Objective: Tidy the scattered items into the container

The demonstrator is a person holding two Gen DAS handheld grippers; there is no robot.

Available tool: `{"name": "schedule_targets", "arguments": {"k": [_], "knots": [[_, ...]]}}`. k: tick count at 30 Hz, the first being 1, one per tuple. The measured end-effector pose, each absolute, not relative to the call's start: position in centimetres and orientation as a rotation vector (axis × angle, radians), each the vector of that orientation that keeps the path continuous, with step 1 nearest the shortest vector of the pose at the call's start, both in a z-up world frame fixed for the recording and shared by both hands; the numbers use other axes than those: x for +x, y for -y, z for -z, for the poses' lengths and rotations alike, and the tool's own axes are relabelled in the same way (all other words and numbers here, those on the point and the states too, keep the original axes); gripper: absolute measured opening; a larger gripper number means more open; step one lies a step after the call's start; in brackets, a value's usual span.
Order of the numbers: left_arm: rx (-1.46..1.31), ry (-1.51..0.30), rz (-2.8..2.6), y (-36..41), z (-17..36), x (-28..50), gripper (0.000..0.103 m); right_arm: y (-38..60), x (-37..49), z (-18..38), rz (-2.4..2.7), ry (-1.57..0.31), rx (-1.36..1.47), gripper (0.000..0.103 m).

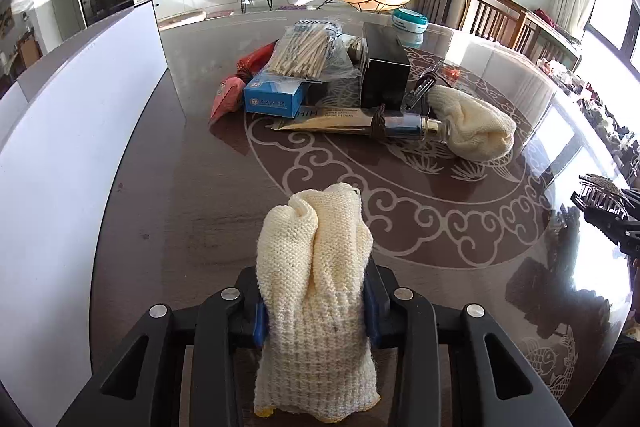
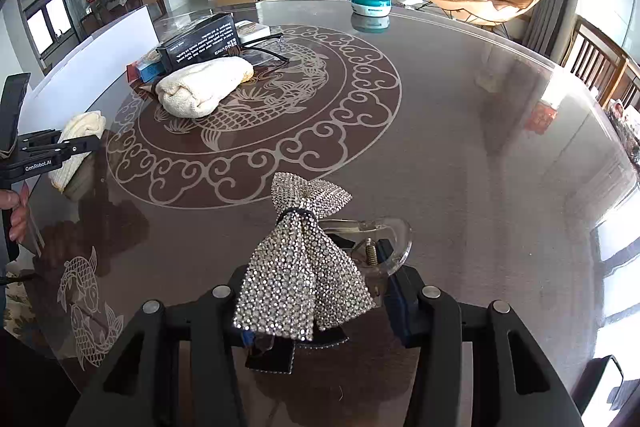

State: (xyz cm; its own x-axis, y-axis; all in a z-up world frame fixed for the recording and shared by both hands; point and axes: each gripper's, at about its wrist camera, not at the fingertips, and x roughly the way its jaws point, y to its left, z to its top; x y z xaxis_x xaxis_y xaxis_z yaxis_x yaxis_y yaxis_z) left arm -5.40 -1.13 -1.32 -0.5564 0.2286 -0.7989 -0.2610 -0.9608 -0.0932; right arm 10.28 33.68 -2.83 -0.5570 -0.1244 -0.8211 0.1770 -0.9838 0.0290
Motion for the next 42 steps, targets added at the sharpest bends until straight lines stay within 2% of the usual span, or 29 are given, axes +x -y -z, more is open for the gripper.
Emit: {"name": "schedule_targets", "arguments": {"k": [8, 12, 16, 19, 22, 27, 29, 30, 31, 32, 33, 34, 35, 39, 42], "knots": [[-1.177, 0.038, -2.556, 2.4, -4.0, -1.7, 0.035, -29.2, 9.0, -1.9, 2.528, -0.204, 1.335, 0.050], [-1.104, 0.126, -2.657, 7.7, -8.4, 0.1, 0.035, -21.3, 5.7, -5.5, 2.384, -0.326, 1.228, 0.050], [-1.121, 0.214, -2.799, 15.8, -10.6, 1.4, 0.035, -11.1, 2.0, -8.6, 2.205, -0.368, 1.105, 0.050], [-1.219, 0.259, -2.912, 21.7, -10.0, 1.5, 0.035, -2.6, -0.6, -10.2, 2.074, -0.363, 1.013, 0.050], [-1.351, 0.405, -2.939, 26.6, -7.7, 1.3, 0.035, 5.6, -2.1, -10.7, 1.971, -0.394, 0.937, 0.050], [-1.457, 0.483, -2.946, 29.1, -5.2, 1.0, 0.035, 15.7, -3.6, -8.1, 1.862, -0.456, 0.930, 0.050], [-1.484, 0.514, -2.963, 29.6, -4.8, 0.7, 0.039, 18.1, -4.3, -6.4, 1.852, -0.477, 0.959, 0.050], [-1.506, 0.527, -2.968, 29.8, -4.6, 0.6, 0.046, 19.0, -4.8, -5.4, 1.853, -0.483, 0.992, 0.051], [-1.527, 0.548, -2.970, 30.0, -4.4, 0.4, 0.056, 19.5, -5.3, -4.5, 1.863, -0.492, 1.033, 0.061], [-1.532, 0.576, -2.971, 30.2, -4.3, 0.4, 0.060, 19.8, -5.8, -3.8, 1.883, -0.495, 1.064, 0.078], [-1.519, 0.594, -2.977, 30.3, -4.4, 0.4, 0.069, 19.8, -6.2, -3.5, 1.903, -0.482, 1.074, 0.084], [-1.500, 0.592, -2.992, 30.3, -4.6, 0.5, 0.078, 19.3, -6.5, -3.6, 1.917, -0.460, 1.066, 0.088], [-1.486, 0.575, -3.010, 30.2, -4.8, 0.5, 0.080, 18.7, -6.5, -3.9, 1.929, -0.438, 1.052, 0.088], [-1.404, 0.491, -3.054, 28.7, -6.2, 0.9, 0.081, 14.4, -5.8, -6.2, 2.006, -0.338, 0.971, 0.090], [-1.276, 0.405, -3.043, 25.7, -8.3, 1.3, 0.081, 8.1, -4.7, -7.5, 2.102, -0.235, 0.920, 0.096]]}}
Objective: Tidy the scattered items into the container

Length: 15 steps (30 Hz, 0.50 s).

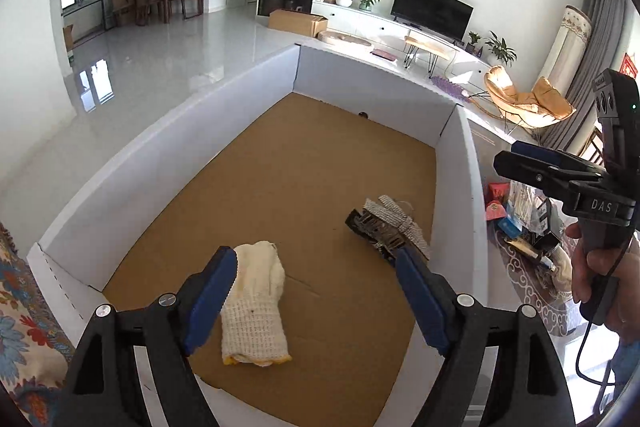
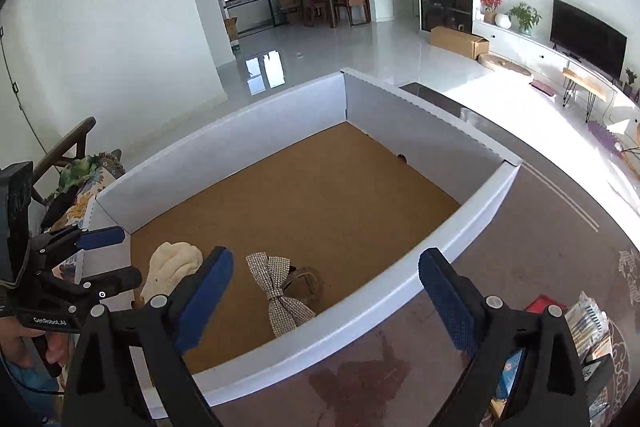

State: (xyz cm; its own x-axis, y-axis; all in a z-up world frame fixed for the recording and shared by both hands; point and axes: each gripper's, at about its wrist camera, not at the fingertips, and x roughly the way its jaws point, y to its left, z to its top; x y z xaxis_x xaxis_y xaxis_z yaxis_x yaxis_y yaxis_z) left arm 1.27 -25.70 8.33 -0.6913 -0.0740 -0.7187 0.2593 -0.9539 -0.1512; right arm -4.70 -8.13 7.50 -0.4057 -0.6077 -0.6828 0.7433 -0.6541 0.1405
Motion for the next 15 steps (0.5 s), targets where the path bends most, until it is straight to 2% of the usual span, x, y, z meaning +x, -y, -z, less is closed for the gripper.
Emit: {"name": "schedule_targets", "arguments": {"k": [5, 8, 9, 15], "knots": [[1.146, -0.239, 2.956, 17.2, -10.8, 1.1, 0.086, -4.5, -1.9, -6.6, 2.314, -0.038, 0.942, 0.097], [1.225, -0.128, 3.075, 10.9, -10.3, 0.1, 0.099, -12.7, 0.2, -5.1, 2.503, -0.024, 1.001, 0.097], [1.267, -0.079, 3.093, 8.8, -9.6, -0.5, 0.103, -15.5, 0.9, -4.5, 2.567, -0.033, 1.031, 0.097], [1.586, 0.117, 3.012, -0.6, -0.7, -5.6, 0.102, -29.7, 3.8, 0.3, 2.774, -0.048, 1.282, 0.097]]}}
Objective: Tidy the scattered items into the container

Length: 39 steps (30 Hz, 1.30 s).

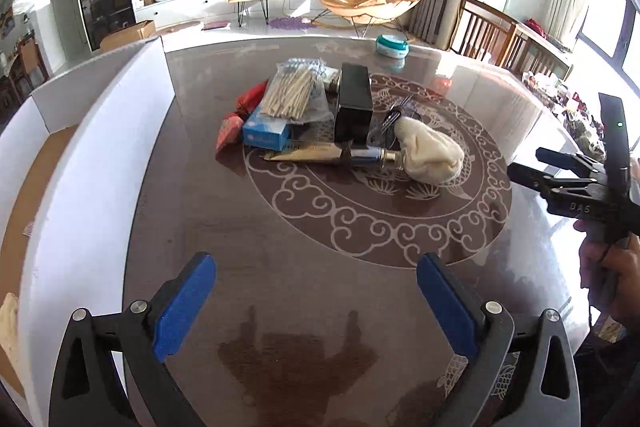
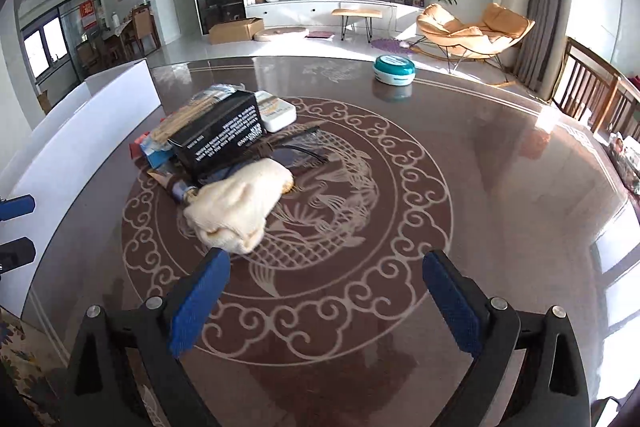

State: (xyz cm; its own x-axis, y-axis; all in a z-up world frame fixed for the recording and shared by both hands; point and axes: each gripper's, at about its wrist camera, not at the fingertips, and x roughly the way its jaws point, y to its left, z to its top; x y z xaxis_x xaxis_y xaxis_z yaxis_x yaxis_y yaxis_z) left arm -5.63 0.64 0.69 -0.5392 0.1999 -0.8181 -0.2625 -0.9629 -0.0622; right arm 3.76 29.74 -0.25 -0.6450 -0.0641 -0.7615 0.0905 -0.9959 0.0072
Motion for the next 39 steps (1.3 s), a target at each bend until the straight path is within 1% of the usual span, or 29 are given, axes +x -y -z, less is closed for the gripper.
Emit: {"name": "schedule_targets", "arguments": {"k": [4, 6, 10, 12, 13, 18, 39], "knots": [[-1.395, -0.018, -2.518, -1.8, 2.4, -8.0, 0.102, -34.4, 5.0, 3.1, 2.812, 0.051, 1.377, 0.097], [-1.390, -0.024, -2.544, -1.7, 3.0, -9.1, 0.102, -35.2, 4.9, 3.9, 2.811, 0.091, 1.401, 0.097], [-1.363, -0.160, -2.614, -1.8, 3.6, -11.1, 0.103, -34.4, 4.2, 4.9, 2.812, 0.045, 1.446, 0.098], [-1.349, -0.153, -2.631, -1.5, 3.6, -12.1, 0.103, -33.8, 4.0, 5.0, 2.811, 0.003, 1.460, 0.099], [-1.355, -0.141, -2.647, -1.4, 3.6, -12.7, 0.103, -33.7, 3.8, 5.1, 2.805, -0.001, 1.472, 0.103], [-1.364, -0.116, -2.668, -1.5, 3.5, -14.7, 0.103, -33.6, 3.9, 5.2, 2.804, 0.005, 1.474, 0.103], [-1.364, -0.116, -2.667, -1.4, 3.5, -14.7, 0.103, -33.8, 4.4, 5.1, 2.820, 0.017, 1.475, 0.103]]}}
